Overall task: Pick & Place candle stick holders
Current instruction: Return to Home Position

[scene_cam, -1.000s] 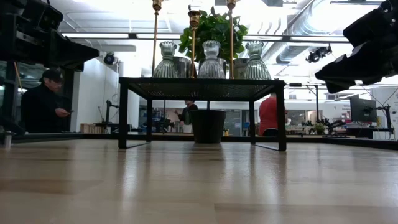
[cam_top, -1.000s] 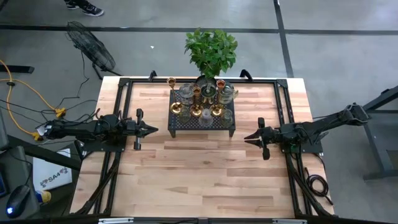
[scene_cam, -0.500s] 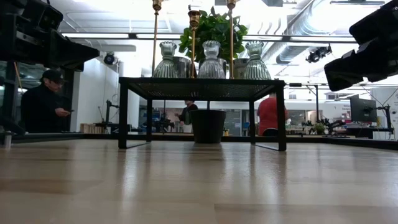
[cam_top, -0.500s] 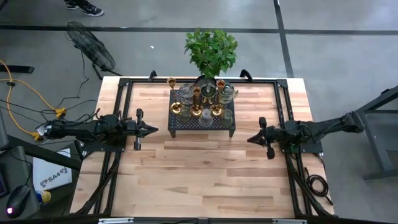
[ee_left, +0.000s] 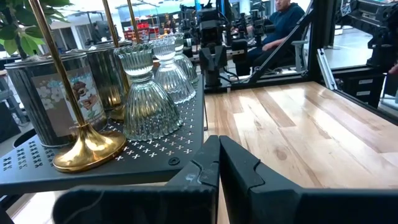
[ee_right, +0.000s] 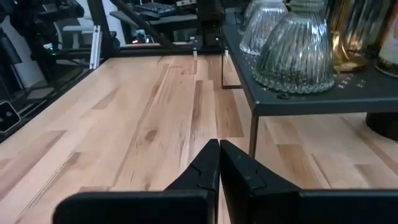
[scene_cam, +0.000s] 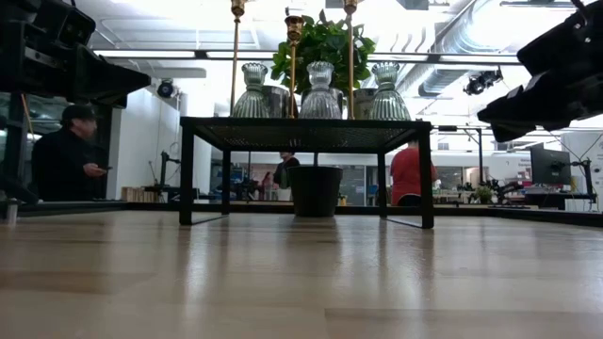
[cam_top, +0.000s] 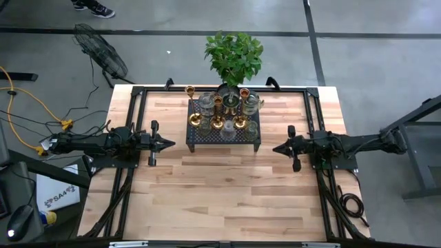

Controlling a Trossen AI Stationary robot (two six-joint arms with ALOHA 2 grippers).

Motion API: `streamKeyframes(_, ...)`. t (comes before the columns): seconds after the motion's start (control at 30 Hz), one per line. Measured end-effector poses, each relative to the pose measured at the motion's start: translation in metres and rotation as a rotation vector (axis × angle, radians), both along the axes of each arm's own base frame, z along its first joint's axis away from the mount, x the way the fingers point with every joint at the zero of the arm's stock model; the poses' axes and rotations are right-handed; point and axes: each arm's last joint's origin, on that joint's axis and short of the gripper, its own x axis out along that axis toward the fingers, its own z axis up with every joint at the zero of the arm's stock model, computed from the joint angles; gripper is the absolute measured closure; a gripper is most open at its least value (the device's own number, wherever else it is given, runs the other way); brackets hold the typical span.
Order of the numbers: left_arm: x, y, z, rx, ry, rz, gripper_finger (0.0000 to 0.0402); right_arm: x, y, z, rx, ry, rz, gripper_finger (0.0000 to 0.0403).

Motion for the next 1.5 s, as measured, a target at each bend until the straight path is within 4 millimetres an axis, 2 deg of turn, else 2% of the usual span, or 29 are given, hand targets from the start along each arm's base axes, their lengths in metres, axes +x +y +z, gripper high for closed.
streamKeyframes(1.5,0.0,0.0,0.0,0.0,0.0,0.0,0.0402,0.0005,-0.0006,0.001,0.019,-0.013,-0.01,0.04)
